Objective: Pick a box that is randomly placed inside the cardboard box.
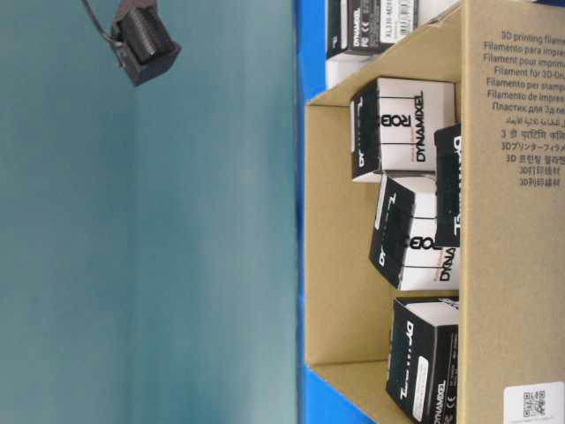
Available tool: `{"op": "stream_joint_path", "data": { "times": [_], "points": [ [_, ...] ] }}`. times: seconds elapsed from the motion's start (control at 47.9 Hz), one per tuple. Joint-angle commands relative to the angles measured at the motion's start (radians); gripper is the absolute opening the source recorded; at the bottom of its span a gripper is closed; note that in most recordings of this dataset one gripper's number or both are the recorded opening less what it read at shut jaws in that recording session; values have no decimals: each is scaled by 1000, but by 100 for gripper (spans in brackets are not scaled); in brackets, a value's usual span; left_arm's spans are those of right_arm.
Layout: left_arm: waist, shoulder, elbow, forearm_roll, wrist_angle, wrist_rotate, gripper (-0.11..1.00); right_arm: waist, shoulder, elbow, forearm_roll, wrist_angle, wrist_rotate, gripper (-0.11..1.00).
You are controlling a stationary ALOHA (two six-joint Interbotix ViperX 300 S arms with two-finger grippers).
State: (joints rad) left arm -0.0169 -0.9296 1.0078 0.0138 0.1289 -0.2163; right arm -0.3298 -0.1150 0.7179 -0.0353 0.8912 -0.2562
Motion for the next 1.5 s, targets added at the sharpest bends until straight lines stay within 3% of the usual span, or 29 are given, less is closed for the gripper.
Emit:
{"op": "stream_joint_path", "data": {
  "times": [0.0, 0.25, 0.396, 0.48, 0.751, 1.022, 1.148, 1.252, 1.481],
  "points": [
    [0, 6, -25, 3, -11, 0, -6, -9, 5, -6, 0, -5, 2, 59],
    [0, 6, -23, 3, -11, 0, -6, -12, 3, -9, 3, -20, 6, 59],
    [2, 5, -21, 3, -9, 0, -6, -12, 3, -8, -2, -49, 8, 92],
    [0, 5, -20, 3, -9, 0, -6, -12, 3, -9, 0, -49, 9, 100],
    [2, 5, -15, 3, -9, 0, -6, -14, -57, -44, 8, -18, 94, 99],
    [2, 6, -11, 3, -8, 0, -6, -2, -256, -95, 35, -3, 210, 99],
    [11, 5, -8, 3, -6, 0, -6, -2, -348, -95, 37, -91, 267, 99],
    [15, 5, -8, 3, -6, 2, -6, 17, -420, -71, 40, -242, 310, 99],
    [28, -5, -8, 3, -9, 2, -6, 101, -532, 44, 41, -535, 330, 99]
  ]
}}
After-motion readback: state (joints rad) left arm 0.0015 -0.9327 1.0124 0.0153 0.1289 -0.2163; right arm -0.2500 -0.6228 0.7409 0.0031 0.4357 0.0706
